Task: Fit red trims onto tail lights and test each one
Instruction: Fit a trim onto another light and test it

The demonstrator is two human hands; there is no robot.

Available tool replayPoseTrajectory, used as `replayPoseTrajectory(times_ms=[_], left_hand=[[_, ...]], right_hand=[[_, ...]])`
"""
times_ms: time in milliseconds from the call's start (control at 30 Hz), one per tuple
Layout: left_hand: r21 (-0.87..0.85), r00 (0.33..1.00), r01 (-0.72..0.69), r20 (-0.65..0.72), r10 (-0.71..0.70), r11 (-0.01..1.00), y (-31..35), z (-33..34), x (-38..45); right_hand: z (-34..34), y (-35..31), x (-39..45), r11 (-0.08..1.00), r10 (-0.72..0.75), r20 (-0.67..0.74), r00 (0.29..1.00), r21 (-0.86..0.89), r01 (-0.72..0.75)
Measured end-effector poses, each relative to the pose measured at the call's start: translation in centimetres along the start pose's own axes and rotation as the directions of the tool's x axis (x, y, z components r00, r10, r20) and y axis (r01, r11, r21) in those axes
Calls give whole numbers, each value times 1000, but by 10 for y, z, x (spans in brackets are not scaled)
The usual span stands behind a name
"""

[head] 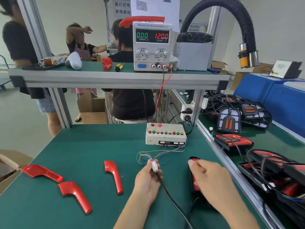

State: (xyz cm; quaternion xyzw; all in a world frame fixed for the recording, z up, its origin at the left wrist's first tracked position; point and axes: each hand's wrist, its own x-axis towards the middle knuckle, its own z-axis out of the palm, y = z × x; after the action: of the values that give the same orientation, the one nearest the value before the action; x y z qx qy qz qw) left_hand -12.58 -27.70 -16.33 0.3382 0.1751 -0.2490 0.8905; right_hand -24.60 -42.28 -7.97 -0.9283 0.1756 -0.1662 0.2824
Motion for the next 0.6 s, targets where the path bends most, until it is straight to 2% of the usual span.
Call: replayPoseTrajectory(times_ms=[67,133,167,267,333,433,500,533,600], left_hand=[[283,977,-98,-155,146,954,11,-2,5],[528,929,-164,-203,311,834,19,-5,6],[607,909,-179,-200,367,774,22,-7,6],[745,871,-182,-182,457,642,29,-13,4],[804,786,-246,-161,597,541,31,-16,2],[854,618,-384,-46,785,352,43,-5,-5],[866,550,-447,69,832,223,61,7,-1],[884,555,-448,155,817,136,73,13,6],[903,618,-421,356,701,-87,96,24,23]], right_hand=[[-27,39,-2,979,147,-102,984,-126,-159],[-36,72,-2,903,366,-53,929,-221,-368],[-32,83,-2,876,443,1,896,-210,-433],[-14,98,0,840,531,173,830,27,-543],[-7,99,4,768,558,252,791,205,-607],[-1,98,12,661,583,340,738,331,-674],[3,94,15,689,538,389,748,308,-656],[6,90,15,710,505,407,761,305,-635],[13,84,15,731,443,423,791,341,-591]])
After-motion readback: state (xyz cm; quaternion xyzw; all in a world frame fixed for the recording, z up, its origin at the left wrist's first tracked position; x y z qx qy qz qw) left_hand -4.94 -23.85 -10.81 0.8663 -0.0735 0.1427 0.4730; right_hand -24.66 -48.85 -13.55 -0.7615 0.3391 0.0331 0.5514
